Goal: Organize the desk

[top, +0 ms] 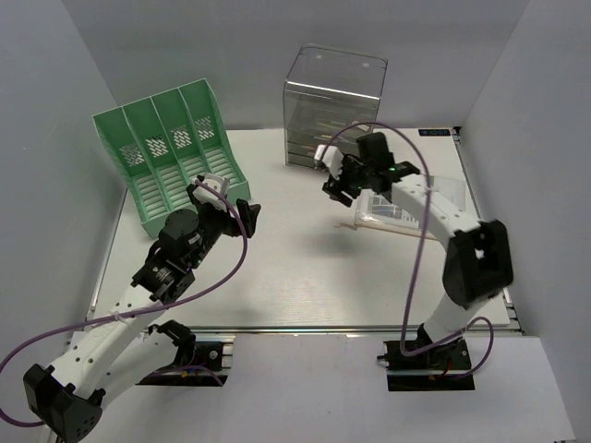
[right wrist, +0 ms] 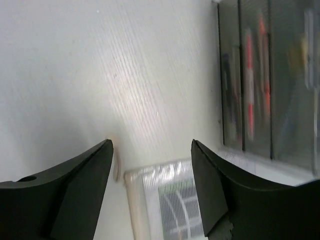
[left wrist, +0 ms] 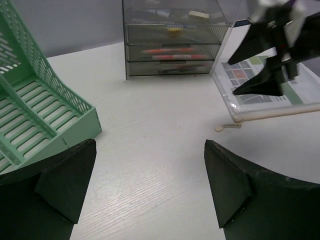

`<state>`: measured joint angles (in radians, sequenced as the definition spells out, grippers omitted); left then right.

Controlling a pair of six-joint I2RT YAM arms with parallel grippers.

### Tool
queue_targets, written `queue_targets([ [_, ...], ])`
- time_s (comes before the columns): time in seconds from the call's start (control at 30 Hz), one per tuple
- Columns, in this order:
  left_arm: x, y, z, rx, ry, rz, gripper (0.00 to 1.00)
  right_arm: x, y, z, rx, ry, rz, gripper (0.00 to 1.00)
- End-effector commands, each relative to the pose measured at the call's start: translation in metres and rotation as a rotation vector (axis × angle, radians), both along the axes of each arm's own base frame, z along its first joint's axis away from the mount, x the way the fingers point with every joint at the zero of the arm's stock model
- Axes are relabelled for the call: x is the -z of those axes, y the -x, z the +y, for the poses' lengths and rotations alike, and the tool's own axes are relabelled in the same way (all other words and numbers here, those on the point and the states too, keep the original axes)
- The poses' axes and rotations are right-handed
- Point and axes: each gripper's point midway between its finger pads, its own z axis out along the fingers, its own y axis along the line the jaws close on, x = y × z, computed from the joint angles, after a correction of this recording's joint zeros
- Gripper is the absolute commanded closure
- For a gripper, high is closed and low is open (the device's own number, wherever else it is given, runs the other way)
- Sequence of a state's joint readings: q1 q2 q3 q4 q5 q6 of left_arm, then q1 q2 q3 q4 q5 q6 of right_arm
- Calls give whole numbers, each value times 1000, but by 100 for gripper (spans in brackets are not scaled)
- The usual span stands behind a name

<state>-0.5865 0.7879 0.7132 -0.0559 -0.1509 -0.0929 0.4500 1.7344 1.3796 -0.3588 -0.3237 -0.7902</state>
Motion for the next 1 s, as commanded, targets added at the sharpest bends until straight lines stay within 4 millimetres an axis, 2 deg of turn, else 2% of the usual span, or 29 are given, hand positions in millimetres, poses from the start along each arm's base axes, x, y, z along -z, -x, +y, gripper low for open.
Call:
queue_targets([
  [0.0, -5, 2, -10, 53, 10, -21, 2, 10, 46, -37, 38, -44, 199, 30],
  [0.07, -4, 1, -12, 59, 8, -16, 2, 17, 52, -73, 103, 4, 182, 29],
  [0.1, -2, 1, -12, 59, 7, -12, 2, 11, 53, -87, 137, 12, 157, 28],
  [0.13, -3, 1, -12, 60, 10, -14, 2, 24, 59, -105, 173, 52, 168, 26],
  [0.17, -4, 1, -12, 60, 10, -15, 2, 28, 62, -113, 181, 82, 159, 11],
  [0.2, -2, 1, -12, 60, 9, -12, 2, 26, 63, -121, 181, 108, 125, 11],
  [0.23, -2, 1, -12, 61, 9, -9, 2, 37, 65, -137, 219, 156, 124, 11],
  [0.33, -3, 2, -13, 66, 9, -14, 2, 42, 57, -158, 260, 221, 78, 11],
  [0.6, -3, 2, -14, 74, 7, -13, 2, 70, 33, -174, 308, 310, 59, 12],
  [0.67, -4, 2, -15, 79, 9, -15, 2, 79, 29, -175, 310, 322, 75, 13],
  [0.97, -5, 2, -14, 81, 13, -17, 2, 98, 18, -176, 324, 340, 94, 16],
])
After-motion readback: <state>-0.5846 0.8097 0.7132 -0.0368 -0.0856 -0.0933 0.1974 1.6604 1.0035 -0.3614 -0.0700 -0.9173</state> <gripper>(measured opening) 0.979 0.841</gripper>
